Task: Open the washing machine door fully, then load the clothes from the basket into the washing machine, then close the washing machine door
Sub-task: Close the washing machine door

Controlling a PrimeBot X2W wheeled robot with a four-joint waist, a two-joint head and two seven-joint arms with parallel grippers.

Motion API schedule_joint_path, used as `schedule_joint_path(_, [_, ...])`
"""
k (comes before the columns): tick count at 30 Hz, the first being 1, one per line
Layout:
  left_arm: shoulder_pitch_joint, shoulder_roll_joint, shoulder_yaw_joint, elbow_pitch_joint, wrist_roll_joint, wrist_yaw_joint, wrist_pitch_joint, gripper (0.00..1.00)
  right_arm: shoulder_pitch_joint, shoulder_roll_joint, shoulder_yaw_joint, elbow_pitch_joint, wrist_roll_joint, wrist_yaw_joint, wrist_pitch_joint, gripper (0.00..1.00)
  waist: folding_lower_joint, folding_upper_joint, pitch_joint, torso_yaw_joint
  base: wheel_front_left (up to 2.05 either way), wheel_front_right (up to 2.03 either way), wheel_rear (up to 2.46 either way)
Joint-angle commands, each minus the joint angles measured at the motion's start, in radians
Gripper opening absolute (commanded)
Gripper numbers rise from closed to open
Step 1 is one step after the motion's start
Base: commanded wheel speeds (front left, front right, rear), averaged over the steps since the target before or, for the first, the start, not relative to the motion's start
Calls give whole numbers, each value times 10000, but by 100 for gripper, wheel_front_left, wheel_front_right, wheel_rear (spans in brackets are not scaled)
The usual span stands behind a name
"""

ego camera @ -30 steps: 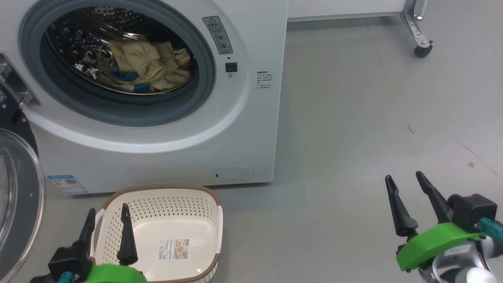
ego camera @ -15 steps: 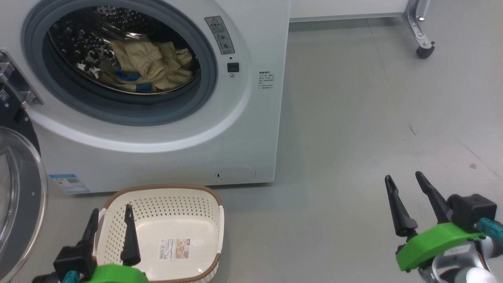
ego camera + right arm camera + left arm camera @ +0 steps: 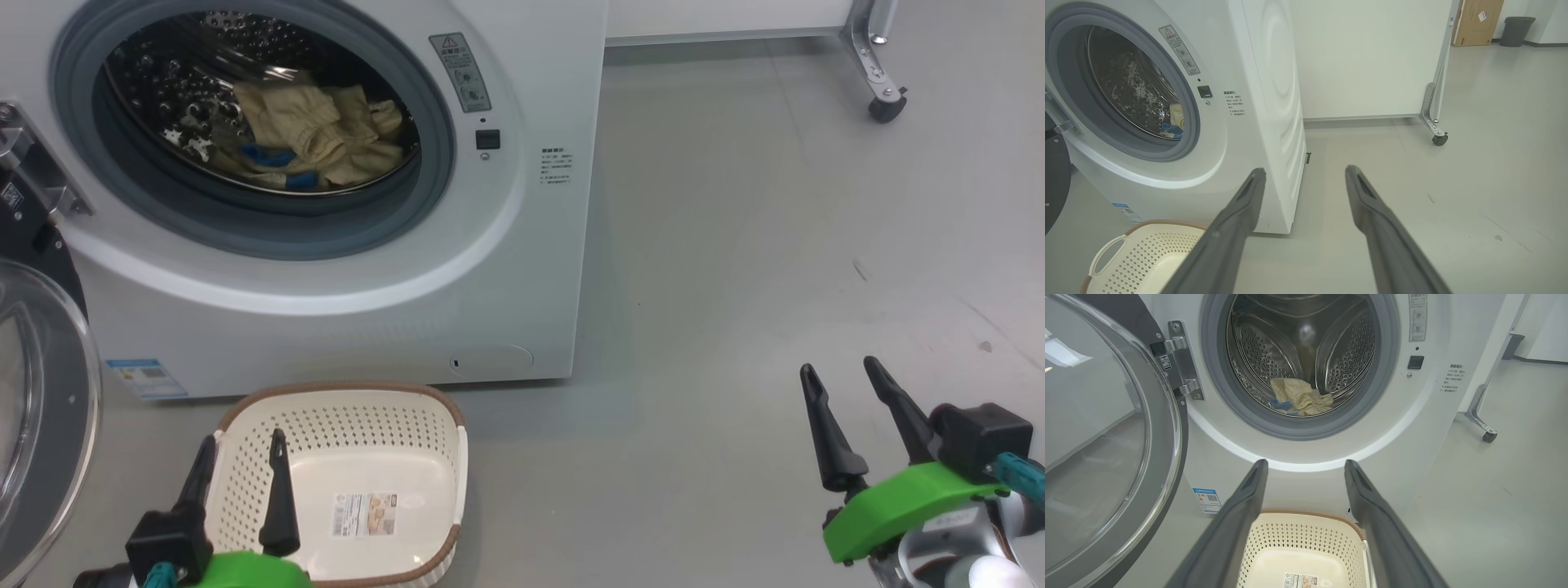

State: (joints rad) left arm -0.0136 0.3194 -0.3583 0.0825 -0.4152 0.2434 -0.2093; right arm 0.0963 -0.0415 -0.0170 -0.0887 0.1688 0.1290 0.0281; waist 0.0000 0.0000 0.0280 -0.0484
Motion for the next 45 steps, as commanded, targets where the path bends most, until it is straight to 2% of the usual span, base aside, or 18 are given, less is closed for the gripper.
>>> schedule_joint_path(1, [-522,260,380,-314,114,520,4,100,-227,-87,185,-354,59,17,-10,100,0,0,31,10,-125,92,33])
schedule_joint_path(10, [-586,350,352,-385,173,629,67,100,-278,-87,170,-371,57,17,-23,100,0,0,113,51,-191,157,34])
schedule_joint_path(13, [-592,394,258,-449,104,429,56,100,-290,-87,164,-361,72,17,-29,100,0,0,118,60,-218,181,36])
schedule_joint_path(21, [-595,452,216,-451,71,389,44,100,-294,-87,157,-314,99,17,-60,100,0,0,83,85,-136,134,2])
schedule_joint_path(45, [-664,532,94,-488,-4,456,61,100,-280,-87,100,-248,97,17,-137,100,0,0,96,359,-11,11,0])
